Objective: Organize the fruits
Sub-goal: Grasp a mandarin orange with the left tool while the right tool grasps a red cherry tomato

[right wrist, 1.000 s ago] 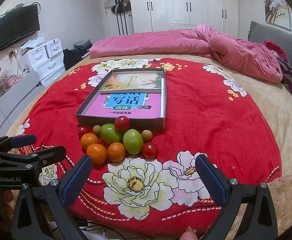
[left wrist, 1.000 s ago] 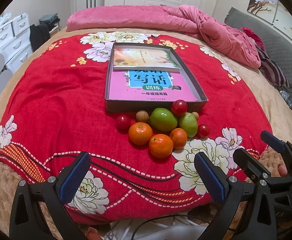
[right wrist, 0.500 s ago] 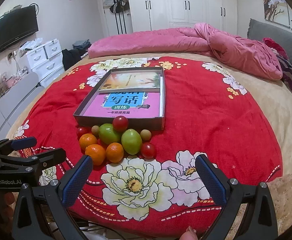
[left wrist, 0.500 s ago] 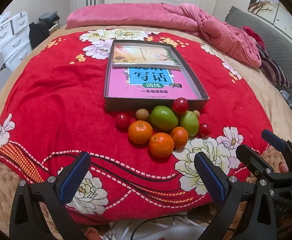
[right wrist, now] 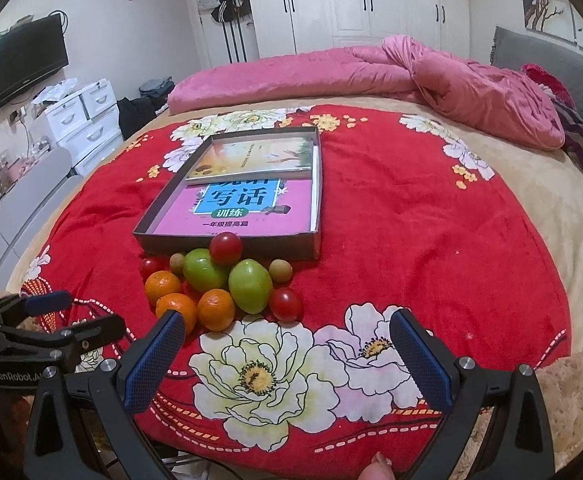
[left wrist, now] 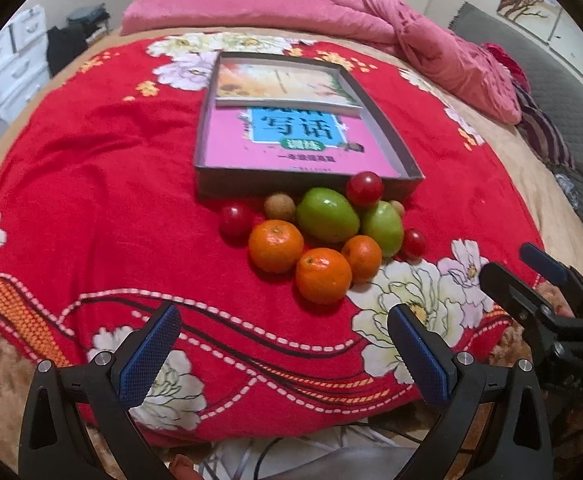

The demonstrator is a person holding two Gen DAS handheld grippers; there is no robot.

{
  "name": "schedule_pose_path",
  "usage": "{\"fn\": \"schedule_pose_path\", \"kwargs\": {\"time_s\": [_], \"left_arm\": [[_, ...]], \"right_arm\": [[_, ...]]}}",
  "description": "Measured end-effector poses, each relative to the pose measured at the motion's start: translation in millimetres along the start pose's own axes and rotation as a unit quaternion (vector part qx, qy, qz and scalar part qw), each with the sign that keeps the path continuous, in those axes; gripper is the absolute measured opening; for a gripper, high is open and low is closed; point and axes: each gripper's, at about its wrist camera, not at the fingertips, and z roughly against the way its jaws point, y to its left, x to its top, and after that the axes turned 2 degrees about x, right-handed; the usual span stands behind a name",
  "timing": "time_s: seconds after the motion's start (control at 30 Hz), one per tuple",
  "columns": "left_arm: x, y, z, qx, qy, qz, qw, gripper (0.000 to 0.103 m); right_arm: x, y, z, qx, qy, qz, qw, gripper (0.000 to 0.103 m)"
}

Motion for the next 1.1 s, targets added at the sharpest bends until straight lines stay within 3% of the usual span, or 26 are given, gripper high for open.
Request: {"fn": "schedule_pose_path", "kwargs": {"time_s": [0.23,0.37,0.57,0.67,0.73,0.9,1.1], "left_arm": [[-2,-10,-8,-0.017,-0.001,-0.029,0.9994,0.103],[-1,-9,-18,-0.033,0.023,-0.020,0.9990,0.102],[4,-5,-28,-0.036,0.037,-0.009,0.9986,0.096],[6,-4,-34,-0.038,0.046,-0.005,0.9982,0.086],[9,-7,-39,-0.041,0.054,-0.010,0.9977,0.071],[12,-13,-48,-0.054,0.062,-0.019,0.9964,0.063],[14,-21,-57,-0.059,0.071,-0.031,0.9953,0.052]], "right_arm": [[5,-6,-25,0.012,0.050,0.008,0.999,0.103],[10,-2,-44,-0.011,0.076,0.052,0.996,0.103],[14,-8,-77,0.021,0.137,0.075,0.987,0.102],[18,-5,-86,0.010,0.143,0.115,0.983,0.102],[22,-1,-90,0.011,0.140,0.141,0.980,0.101],[21,1,-97,0.027,0.141,0.155,0.977,0.086],[21,-1,-102,0.049,0.149,0.145,0.977,0.076]]}}
